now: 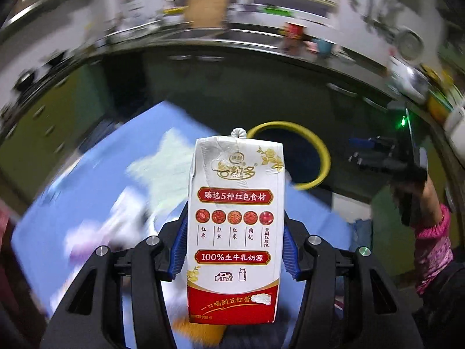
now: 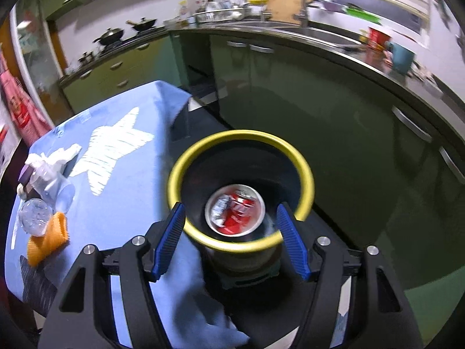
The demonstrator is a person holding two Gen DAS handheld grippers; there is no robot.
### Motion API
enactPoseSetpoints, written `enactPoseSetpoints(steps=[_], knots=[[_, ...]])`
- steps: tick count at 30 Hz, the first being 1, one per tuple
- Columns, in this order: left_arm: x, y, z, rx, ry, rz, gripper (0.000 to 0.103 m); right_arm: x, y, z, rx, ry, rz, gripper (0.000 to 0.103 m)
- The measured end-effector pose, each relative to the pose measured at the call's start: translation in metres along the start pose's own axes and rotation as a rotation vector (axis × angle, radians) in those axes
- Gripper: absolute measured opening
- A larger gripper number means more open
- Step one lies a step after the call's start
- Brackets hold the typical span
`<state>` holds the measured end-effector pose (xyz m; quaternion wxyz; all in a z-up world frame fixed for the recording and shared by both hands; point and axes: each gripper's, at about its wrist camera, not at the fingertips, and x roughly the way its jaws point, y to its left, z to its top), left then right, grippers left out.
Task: Collect trash
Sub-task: 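Carry the milk carton over the bin and release it with the left gripper, then reach the right gripper to the plastic water bottle and grasp it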
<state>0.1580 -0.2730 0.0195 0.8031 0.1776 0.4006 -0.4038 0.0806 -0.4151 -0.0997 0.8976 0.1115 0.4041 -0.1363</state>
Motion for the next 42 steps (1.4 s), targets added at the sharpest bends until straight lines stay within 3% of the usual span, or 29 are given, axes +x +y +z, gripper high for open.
enactPoseSetpoints(steps=[2,5,12,15,17,19,22,28,34,36,40,42], knots=[[0.027,-0.018,0.031,0.029,0.045,-0.08,0.053,-0.003,-0.014,-0.006,0.027,-0.001,-0.014,0.062],[0.081,-0.051,0.071,0.079,0.13,-0.127,0.053,-0.007,-0.033,-0.015,0.074,-0.002,-0.03,0.062],[0.214,-0.099,0.122,0.103,0.293,-0.086,0.053,-0.007,-0.059,-0.033,0.134,0.016,-0.043,0.063],[0.251,-0.103,0.131,0.096,0.319,-0.051,0.055,-0.008,-0.066,-0.038,0.144,0.025,-0.056,0.065],[0.272,-0.106,0.137,0.083,0.333,-0.026,0.065,-0.011,-0.069,-0.041,0.148,0.027,-0.064,0.065],[0.278,-0.107,0.141,0.071,0.33,-0.016,0.066,-0.016,-0.072,-0.044,0.152,0.025,-0.069,0.065],[0.255,-0.105,0.146,0.057,0.288,-0.033,0.071,-0.022,-0.071,-0.047,0.148,0.022,-0.073,0.066],[0.135,-0.086,0.13,0.001,0.074,-0.1,0.081,-0.023,-0.045,-0.043,0.075,0.025,-0.004,0.066],[0.007,-0.014,0.052,-0.145,-0.106,-0.133,0.089,-0.021,0.021,-0.028,-0.141,0.045,0.17,0.066],[-0.029,0.012,0.018,-0.177,-0.155,-0.089,0.09,-0.019,0.044,-0.021,-0.223,0.06,0.228,0.066],[-0.083,0.063,-0.054,-0.266,-0.211,0.137,0.091,-0.008,0.094,-0.005,-0.367,0.1,0.336,0.066],[-0.096,0.072,-0.08,-0.301,-0.225,0.209,0.091,-0.003,0.125,0.001,-0.455,0.114,0.399,0.066]])
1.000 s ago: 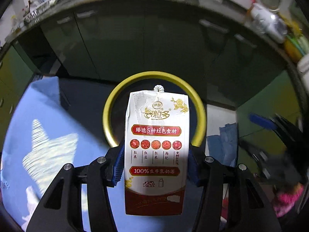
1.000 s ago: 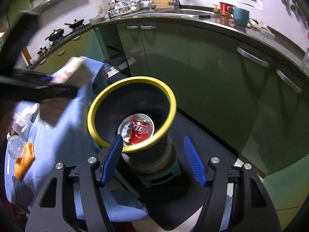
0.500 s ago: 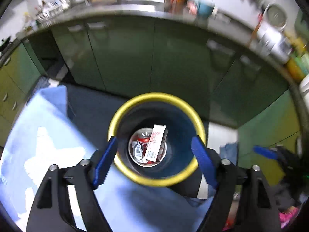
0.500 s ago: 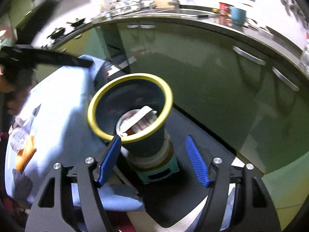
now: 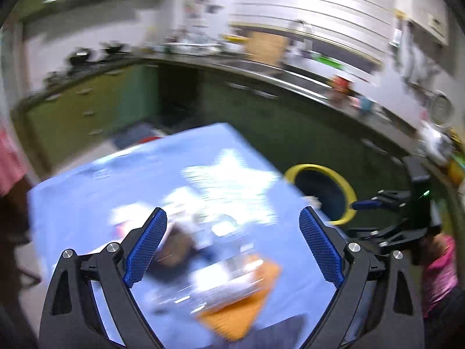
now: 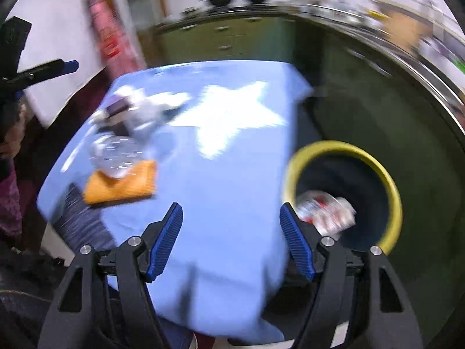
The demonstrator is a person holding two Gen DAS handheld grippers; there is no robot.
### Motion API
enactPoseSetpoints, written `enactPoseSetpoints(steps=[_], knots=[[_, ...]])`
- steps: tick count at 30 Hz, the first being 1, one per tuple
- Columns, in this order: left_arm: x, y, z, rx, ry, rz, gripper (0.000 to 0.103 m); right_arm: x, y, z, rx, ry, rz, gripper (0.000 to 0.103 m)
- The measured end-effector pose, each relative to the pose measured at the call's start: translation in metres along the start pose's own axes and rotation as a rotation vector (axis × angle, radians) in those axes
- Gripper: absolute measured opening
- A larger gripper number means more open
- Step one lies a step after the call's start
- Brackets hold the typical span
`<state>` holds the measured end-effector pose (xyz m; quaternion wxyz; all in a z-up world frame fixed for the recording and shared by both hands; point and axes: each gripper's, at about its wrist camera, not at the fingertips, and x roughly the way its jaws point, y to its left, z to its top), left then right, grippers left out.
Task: Collect trash
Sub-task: 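Reach the right gripper to the plastic water bottle and grasp it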
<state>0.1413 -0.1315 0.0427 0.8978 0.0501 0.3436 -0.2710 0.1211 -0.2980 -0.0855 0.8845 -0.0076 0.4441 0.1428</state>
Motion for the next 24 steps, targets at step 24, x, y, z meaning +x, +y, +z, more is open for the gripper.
enactPoseSetpoints(steps=[24], knots=[[-0.031,0.094,-0.104,-0.225,0.01,0.106,0.093,0.154,0.186,0.11,-0.757,0.473,0.295,0.067]])
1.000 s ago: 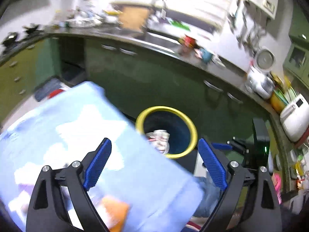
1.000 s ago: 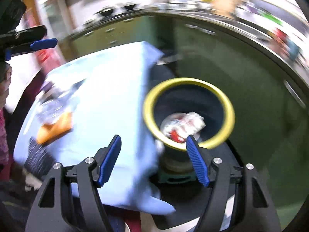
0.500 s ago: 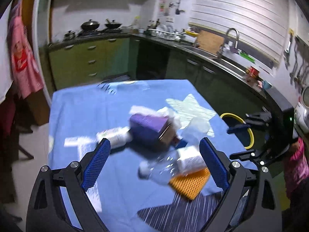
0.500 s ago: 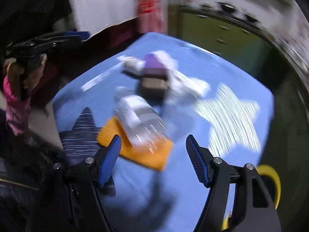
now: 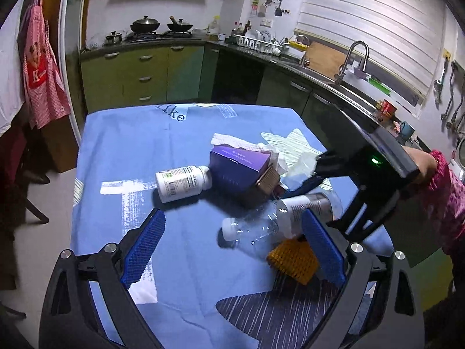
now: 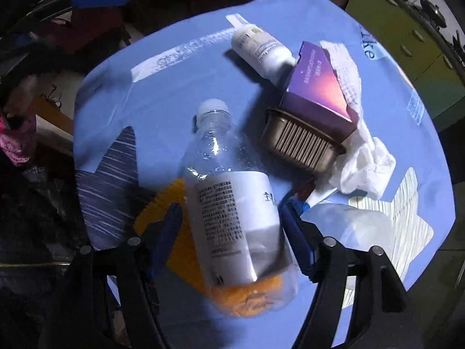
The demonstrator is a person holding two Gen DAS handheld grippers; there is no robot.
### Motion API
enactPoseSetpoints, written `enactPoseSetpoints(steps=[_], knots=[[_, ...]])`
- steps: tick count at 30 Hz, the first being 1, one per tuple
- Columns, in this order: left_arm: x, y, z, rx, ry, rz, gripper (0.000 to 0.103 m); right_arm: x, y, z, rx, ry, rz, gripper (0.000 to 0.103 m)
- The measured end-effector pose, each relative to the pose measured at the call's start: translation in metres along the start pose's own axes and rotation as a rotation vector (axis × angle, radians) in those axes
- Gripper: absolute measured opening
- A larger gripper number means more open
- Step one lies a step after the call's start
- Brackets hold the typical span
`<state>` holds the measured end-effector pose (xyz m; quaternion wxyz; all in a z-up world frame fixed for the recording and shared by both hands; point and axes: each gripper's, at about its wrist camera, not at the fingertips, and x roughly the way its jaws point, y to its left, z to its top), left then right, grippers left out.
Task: Collect trash
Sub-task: 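Reach the right gripper to the plastic water bottle and grasp it, then carry the water bottle over the bin and release it with the right gripper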
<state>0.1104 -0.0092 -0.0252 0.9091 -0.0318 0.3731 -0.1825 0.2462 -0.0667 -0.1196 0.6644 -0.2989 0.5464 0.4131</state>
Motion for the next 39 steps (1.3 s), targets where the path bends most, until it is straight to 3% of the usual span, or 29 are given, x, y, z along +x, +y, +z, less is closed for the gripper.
enactPoseSetpoints(steps=[2,9,16,25,33,36,39], knots=[[0.003,-0.001,-0.001,0.002,0.007,-0.007,0.093,0.003,-0.002,0.005,0.001,0.005,0.021,0.066],[0.008,-0.003,-0.006,0.004,0.022,-0.013,0.094,0.013,0.001,0.018,-0.042,0.048,-0.028,0.068],[0.008,-0.002,-0.006,-0.001,0.02,-0.007,0.094,0.025,0.022,0.019,-0.117,0.046,-0.165,0.063],[0.009,-0.001,-0.007,0.002,0.017,0.001,0.094,-0.009,0.033,0.01,-0.068,-0.109,-0.175,0.059],[0.015,-0.006,-0.007,0.014,0.027,-0.002,0.094,-0.052,0.044,-0.019,0.006,-0.234,-0.153,0.059],[0.015,-0.009,-0.006,0.027,0.026,-0.005,0.094,-0.075,0.046,-0.042,0.052,-0.296,-0.17,0.059],[0.015,-0.012,-0.006,0.038,0.024,-0.013,0.094,-0.106,0.032,-0.081,0.178,-0.363,-0.214,0.059]])
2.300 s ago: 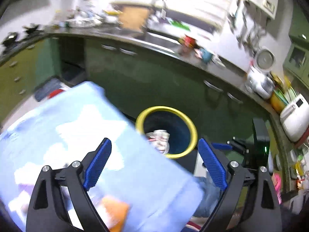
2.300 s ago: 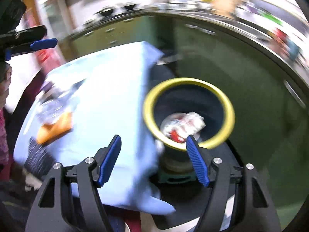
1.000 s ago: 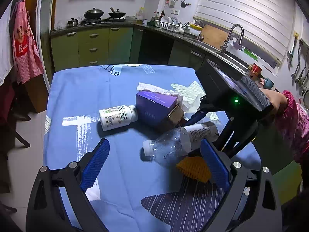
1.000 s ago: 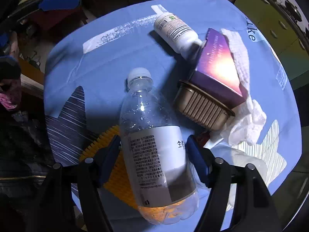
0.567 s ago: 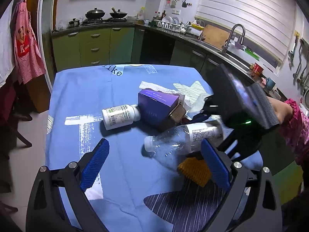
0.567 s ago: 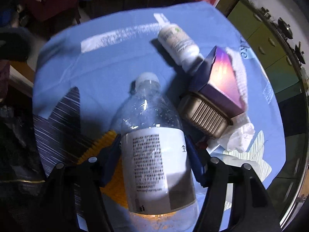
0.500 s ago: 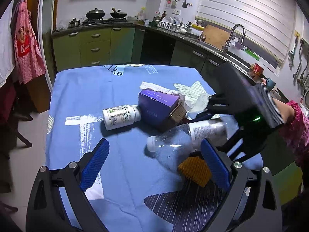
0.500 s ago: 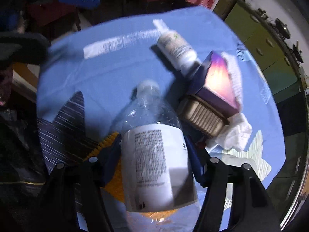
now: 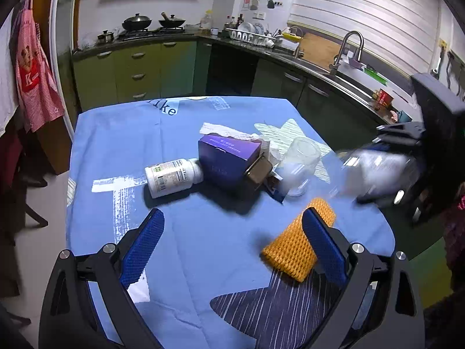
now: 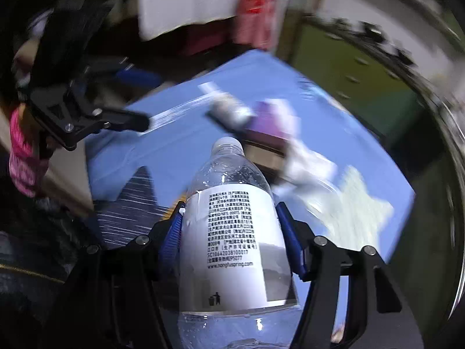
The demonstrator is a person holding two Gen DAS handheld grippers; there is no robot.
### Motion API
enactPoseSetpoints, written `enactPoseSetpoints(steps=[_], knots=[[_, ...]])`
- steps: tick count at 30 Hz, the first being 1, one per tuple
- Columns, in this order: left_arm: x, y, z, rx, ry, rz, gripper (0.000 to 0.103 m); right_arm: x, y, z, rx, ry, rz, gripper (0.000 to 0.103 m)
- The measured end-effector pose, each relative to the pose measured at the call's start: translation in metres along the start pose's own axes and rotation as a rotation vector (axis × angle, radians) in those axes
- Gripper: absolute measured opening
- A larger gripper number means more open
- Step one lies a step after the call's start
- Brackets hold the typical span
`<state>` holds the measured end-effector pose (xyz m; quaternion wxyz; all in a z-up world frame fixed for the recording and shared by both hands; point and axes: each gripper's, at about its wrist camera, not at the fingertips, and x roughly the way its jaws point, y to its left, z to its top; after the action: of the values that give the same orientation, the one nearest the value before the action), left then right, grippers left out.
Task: Collect trash
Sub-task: 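Carry the water bottle over the bin and release it with the right gripper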
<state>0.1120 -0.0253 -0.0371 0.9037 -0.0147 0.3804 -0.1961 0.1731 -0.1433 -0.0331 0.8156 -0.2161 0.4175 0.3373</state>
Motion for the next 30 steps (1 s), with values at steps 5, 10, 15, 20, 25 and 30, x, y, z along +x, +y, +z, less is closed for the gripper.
enactPoseSetpoints(steps=[5,10,15,20,25,30], knots=[[0.006,-0.006,0.003,0.012,0.006,-0.014,0.094,-0.042,-0.091,-0.071,0.336,0.018,-0.232,0.059],[0.013,-0.018,0.004,0.031,0.017,-0.029,0.094,-0.035,-0.173,-0.157,0.656,0.144,-0.387,0.059],[0.013,-0.029,0.006,0.069,0.028,-0.027,0.095,0.006,-0.219,-0.215,0.853,0.24,-0.409,0.059],[0.013,-0.032,0.01,0.079,0.029,-0.027,0.095,0.026,-0.245,-0.238,0.937,0.189,-0.428,0.072],[0.021,-0.03,0.01,0.082,0.047,-0.029,0.096,0.01,-0.238,-0.239,0.971,0.14,-0.444,0.073],[0.031,-0.024,0.01,0.088,0.065,-0.035,0.096,-0.012,-0.206,-0.231,0.949,0.074,-0.445,0.073]])
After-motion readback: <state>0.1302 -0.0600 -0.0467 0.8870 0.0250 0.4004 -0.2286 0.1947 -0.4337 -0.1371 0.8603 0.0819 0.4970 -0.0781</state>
